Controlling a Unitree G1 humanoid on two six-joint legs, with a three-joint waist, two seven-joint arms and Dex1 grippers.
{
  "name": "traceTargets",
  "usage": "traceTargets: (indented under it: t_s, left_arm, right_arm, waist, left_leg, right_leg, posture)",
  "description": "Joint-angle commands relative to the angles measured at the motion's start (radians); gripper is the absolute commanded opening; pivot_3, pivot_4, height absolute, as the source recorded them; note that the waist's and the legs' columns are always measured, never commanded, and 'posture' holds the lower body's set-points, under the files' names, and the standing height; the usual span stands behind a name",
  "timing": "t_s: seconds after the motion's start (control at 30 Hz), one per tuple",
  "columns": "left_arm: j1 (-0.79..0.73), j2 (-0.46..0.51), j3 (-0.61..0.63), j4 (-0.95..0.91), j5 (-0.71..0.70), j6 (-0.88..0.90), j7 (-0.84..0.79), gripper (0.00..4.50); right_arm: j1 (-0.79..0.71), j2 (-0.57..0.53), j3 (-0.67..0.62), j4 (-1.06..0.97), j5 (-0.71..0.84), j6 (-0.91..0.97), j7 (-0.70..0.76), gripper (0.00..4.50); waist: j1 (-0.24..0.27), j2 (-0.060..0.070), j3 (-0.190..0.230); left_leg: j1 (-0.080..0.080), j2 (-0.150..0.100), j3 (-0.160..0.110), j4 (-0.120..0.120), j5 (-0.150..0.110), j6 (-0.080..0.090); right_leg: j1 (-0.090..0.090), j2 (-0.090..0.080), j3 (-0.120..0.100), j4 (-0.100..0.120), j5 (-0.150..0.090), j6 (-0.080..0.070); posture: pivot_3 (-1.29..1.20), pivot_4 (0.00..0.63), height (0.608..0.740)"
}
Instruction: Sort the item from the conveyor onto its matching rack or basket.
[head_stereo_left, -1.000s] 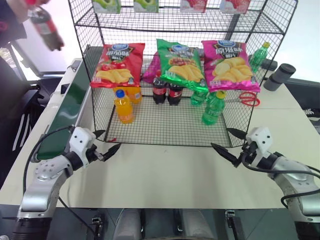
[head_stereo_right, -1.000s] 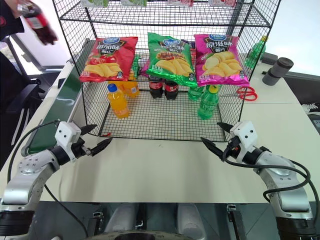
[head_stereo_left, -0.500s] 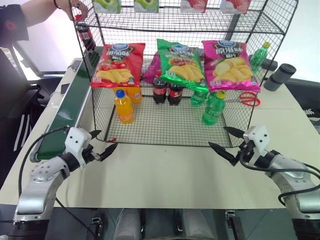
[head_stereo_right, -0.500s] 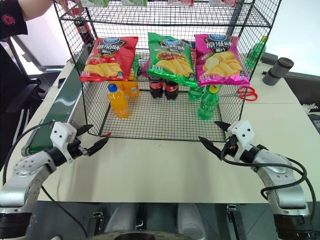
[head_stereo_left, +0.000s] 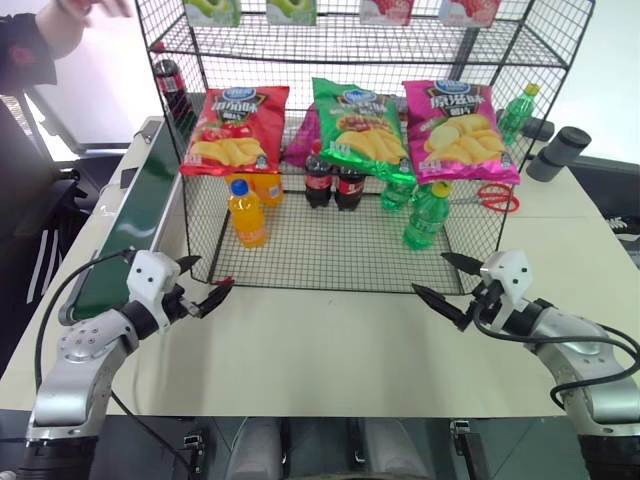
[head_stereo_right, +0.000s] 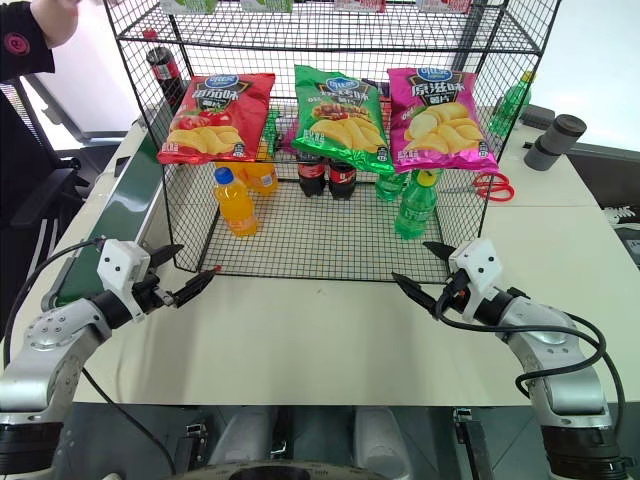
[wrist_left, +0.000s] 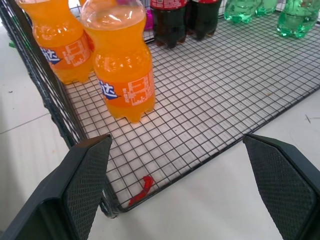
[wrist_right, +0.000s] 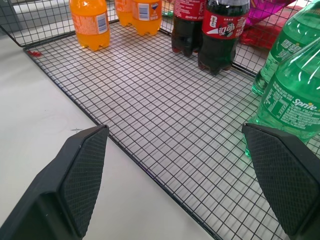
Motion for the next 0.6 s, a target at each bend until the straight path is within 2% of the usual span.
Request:
traceTargets:
  t_s: [0.03, 0.27, 0.37, 0.5, 0.6]
  left_arm:
    - [0.001, -0.002, 0.075, -0.035, -0.045, 0.007, 0.023, 4.50]
    - [-0.019, -0.047, 0.266, -0.016, -0.174, 0.063, 0.142, 4.50]
    - [-0.044, -0.073, 0.343, 0.069, -0.162, 0.037, 0.236, 4.50]
    - [-0.055, -0.089, 0.360, 0.104, -0.157, 0.022, 0.268, 4.50]
    - [-0.065, -0.096, 0.341, 0.159, -0.085, -0.029, 0.319, 4.50]
  right_arm:
    - [-0.015, 0.006, -0.006, -0.008, 0.004, -0.022, 0.004, 4.44]
    - [-0.032, 0.013, 0.012, -0.002, -0.001, -0.023, 0.008, 4.44]
    - [-0.049, 0.022, 0.031, 0.000, -0.004, -0.024, 0.010, 4.44]
    - [-0.062, 0.025, 0.042, 0.000, -0.005, -0.023, 0.011, 4.44]
    - [-0.074, 0.031, 0.057, -0.025, 0.000, -0.016, 0.007, 4.44]
  waist:
    - [0.000, 0.000, 0.000]
    - [0.000, 0.000, 0.000]
    - [0.000, 0.000, 0.000]
    - [0.000, 0.000, 0.000]
    - [0.002, -0.001, 0.000]
  left_leg:
    - [0.000, 0.000, 0.000, 0.000, 0.000, 0.000]
    - [0.000, 0.000, 0.000, 0.000, 0.000, 0.000]
    - [0.000, 0.000, 0.000, 0.000, 0.000, 0.000]
    - [0.000, 0.000, 0.000, 0.000, 0.000, 0.000]
    - [0.000, 0.000, 0.000, 0.001, 0.000, 0.000]
  right_leg:
    - [0.000, 0.000, 0.000, 0.000, 0.000, 0.000]
    - [0.000, 0.000, 0.000, 0.000, 0.000, 0.000]
    - [0.000, -0.001, 0.000, 0.000, 0.000, 0.000]
    - [0.000, 0.000, 0.000, 0.001, 0.000, 0.000]
    - [0.000, 0.000, 0.000, 0.001, 0.000, 0.000]
  posture:
    - [0.00, 0.150, 0.740]
    - [0.00, 0.150, 0.740]
    - [0.00, 0.150, 0.740]
    - [0.00, 0.150, 0.740]
    - [0.00, 0.150, 0.740]
